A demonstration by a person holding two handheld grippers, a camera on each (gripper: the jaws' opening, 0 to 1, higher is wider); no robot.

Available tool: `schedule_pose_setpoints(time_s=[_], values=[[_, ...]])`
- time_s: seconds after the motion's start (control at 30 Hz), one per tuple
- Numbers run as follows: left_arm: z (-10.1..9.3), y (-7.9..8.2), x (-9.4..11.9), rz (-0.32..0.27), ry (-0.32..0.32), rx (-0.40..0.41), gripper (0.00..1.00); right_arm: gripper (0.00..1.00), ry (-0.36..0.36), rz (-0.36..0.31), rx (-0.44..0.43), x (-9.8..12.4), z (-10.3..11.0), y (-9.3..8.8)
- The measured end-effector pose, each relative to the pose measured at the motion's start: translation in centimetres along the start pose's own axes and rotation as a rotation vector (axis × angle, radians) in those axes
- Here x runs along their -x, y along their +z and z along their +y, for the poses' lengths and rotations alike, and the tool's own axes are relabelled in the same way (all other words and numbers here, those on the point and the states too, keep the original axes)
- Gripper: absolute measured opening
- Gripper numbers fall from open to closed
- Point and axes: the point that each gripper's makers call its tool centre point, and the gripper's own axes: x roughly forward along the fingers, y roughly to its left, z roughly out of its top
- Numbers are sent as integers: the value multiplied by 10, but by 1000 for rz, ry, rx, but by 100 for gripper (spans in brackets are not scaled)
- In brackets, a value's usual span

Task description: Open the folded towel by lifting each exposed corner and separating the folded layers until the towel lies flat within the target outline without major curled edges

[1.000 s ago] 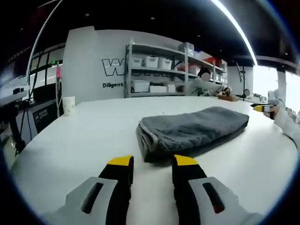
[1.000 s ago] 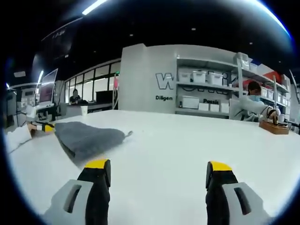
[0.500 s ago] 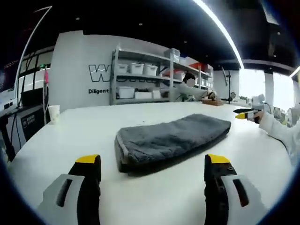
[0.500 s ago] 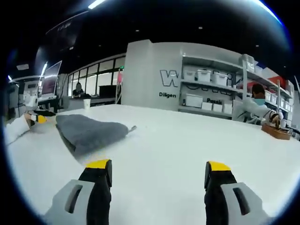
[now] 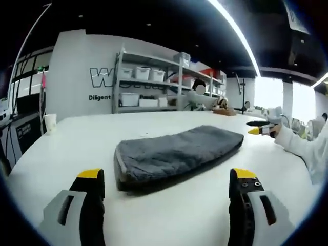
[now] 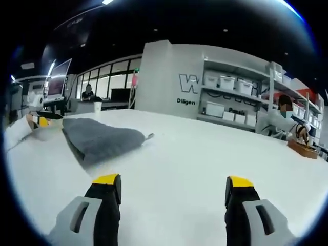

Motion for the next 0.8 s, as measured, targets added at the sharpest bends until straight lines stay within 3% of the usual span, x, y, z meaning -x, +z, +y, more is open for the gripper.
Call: schedule_pose_setpoints(time_s=[0.13,0.23,0.3,0.4,0.5,0.63,0.8], values=[[-8,-3,-3,27,-9,-22,99,85,25,31,44,-10,31,6],[-12,0,-3,27,-12,-40,99,87,101,33,134,-26,70,27],[-11,0,-2,30,-2,-42,100,88,158,7,187,-41,106,51],[-11,1,-1,28,1,-39,100,88,228,-14,256,-60,152,75],[-9,2,0,30,12,-42,100,88,320,-37,345,-88,211,99],[-8,4,2,26,18,-42,100,87,411,-50,424,-117,274,114],[-10,1,0,31,18,-43,100,84,492,-46,443,-150,341,125]])
